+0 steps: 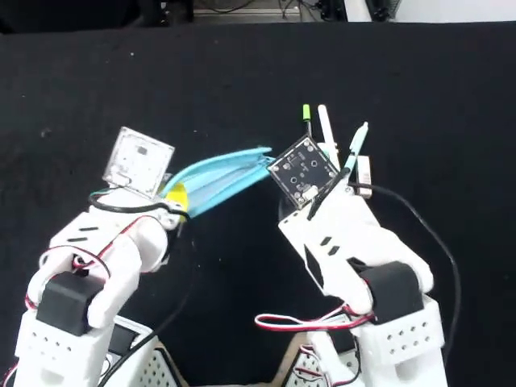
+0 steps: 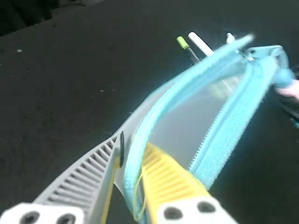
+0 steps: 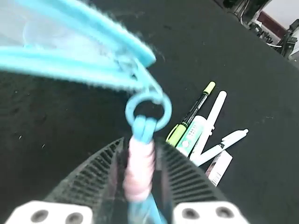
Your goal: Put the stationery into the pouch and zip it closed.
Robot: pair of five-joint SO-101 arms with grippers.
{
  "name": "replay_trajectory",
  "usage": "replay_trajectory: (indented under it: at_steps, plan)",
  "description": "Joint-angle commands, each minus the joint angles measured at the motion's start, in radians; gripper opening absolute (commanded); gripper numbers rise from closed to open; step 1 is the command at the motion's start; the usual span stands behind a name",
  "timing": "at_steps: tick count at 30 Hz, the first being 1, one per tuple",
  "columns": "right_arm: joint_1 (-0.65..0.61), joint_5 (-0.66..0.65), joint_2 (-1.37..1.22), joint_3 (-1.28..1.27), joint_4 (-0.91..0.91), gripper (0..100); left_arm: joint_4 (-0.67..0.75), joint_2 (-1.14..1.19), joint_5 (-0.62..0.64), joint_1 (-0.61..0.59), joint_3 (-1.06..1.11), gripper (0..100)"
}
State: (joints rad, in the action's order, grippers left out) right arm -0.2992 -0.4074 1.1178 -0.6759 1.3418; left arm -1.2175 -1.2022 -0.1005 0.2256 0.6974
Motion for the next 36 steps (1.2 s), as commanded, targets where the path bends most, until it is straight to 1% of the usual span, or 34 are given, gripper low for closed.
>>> replay_trajectory:
  at_steps: [1,4,7,10,13,17,20,23,32,36]
  plan:
    - [0.011,0.002,0.001,0.148,0.068,16.0,0.011,0.012,0.015,-0.097,-0.001,3]
    - [0.011,0.003,0.001,0.239,0.098,14.2,0.008,0.012,0.015,-0.116,0.001,3]
    - [0.011,0.003,-0.001,0.268,0.098,13.9,0.006,0.012,0.015,-0.11,0.007,4]
    - [-0.011,0.051,-0.001,0.252,0.074,14.1,0.005,0.012,0.017,-0.11,0.008,10]
    - [-0.034,0.1,-0.001,0.228,0.054,14.2,-0.052,0.011,0.015,-0.108,-0.03,14]
    - [-0.008,0.11,-0.005,0.219,0.026,14.1,-0.163,0.011,0.015,-0.108,-0.145,13]
    - [0.018,0.16,-0.007,0.189,-0.014,13.9,-0.213,0.011,0.015,-0.108,-0.211,13]
    - [0.031,0.193,-0.007,0.157,-0.037,13.9,-0.213,0.012,0.015,-0.114,-0.208,13]
    - [0.029,0.19,-0.002,0.139,-0.037,13.9,-0.222,0.021,0.018,-0.119,-0.186,13]
    - [0.028,0.19,-0.001,0.139,-0.031,13.9,-0.181,0.014,0.015,-0.119,-0.128,13]
